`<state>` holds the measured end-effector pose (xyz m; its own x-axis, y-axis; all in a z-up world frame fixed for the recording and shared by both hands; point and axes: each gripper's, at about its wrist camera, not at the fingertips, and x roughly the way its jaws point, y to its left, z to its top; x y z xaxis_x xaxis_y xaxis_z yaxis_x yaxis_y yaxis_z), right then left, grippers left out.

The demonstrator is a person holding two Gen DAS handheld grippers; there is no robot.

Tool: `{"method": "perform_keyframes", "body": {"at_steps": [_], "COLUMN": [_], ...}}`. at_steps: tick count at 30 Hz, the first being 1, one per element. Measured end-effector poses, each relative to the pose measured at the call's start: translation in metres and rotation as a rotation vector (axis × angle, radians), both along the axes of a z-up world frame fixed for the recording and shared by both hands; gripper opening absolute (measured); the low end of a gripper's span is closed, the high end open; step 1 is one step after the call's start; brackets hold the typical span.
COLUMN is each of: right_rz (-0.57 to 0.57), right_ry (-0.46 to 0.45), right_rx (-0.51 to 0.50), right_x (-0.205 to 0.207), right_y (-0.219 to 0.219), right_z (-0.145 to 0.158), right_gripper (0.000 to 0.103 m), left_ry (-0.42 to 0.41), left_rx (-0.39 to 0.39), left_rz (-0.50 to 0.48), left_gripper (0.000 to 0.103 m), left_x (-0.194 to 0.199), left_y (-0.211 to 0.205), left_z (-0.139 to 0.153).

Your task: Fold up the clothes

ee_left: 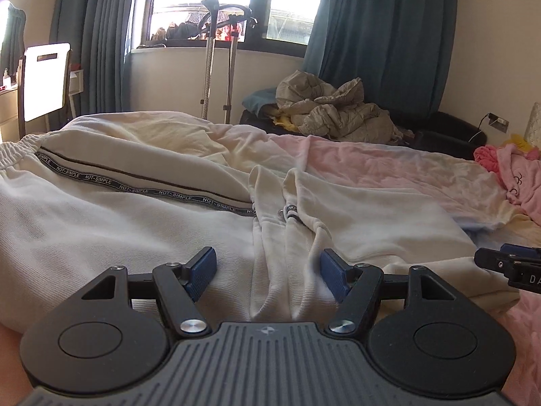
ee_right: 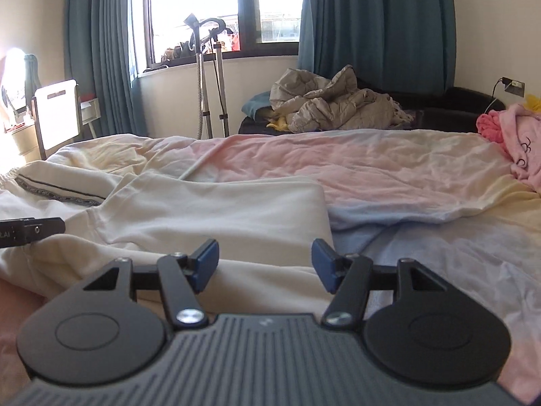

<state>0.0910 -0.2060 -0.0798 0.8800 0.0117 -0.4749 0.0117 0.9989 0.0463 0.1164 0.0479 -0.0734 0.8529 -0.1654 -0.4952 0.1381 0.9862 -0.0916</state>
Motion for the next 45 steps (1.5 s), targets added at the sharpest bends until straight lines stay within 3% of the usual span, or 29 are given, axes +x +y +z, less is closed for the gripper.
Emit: {"method": "perform_keyframes", "body": {"at_steps": [3, 5, 9, 14, 21, 34, 39, 45], "right_rz": [0.011, 0.008, -0.009, 0.003, 0.007, -0.052, -0.075, -0.038], "right_ry": [0.082, 0.080, 0.092, 0.100, 0.095, -0.005, -0.043, 0.015], "right_rx": [0.017, 0.019, 0.057, 0.105, 0.112, 0.287, 0.354, 0.593], "right_x": [0.008, 0.006, 0.008, 0.009, 0.010, 0.004, 0.002, 0.011], "right_y": [-0.005, -0.007, -0.015, -0.019, -0.017, -0.047, -0.059, -0.076], "right_z": [-0.020, -0.027, -0.028, -0.030, -0.028, -0.034, -0.036, -0.056], "right_gripper": [0.067, 0.072, 0.092, 0.102, 0.103, 0.103, 0.103, 0.100], "left_ry": [-0.021, -0.016, 0.003, 0.014, 0.019, 0.025, 0.022, 0.033], "left_rx": [0.074, 0.054, 0.027, 0.022, 0.016, 0.006, -0.031, -0.038], "left_rz": [-0.017, -0.010, 0.003, 0.013, 0.021, 0.044, 0.069, 0.079], "left_gripper": [0.072, 0.072, 0.072, 0.072, 0.072, 0.073, 0.073, 0.073], "left_x": [-0.005, -0.005, -0.005, -0.007, -0.007, -0.010, -0.011, -0.009], "left_y": [-0.007, -0.004, 0.000, 0.001, 0.001, 0.001, 0.006, 0.007], "left_z": [-0.008, -0.008, -0.007, -0.007, -0.008, -0.006, -0.003, -0.005]}}
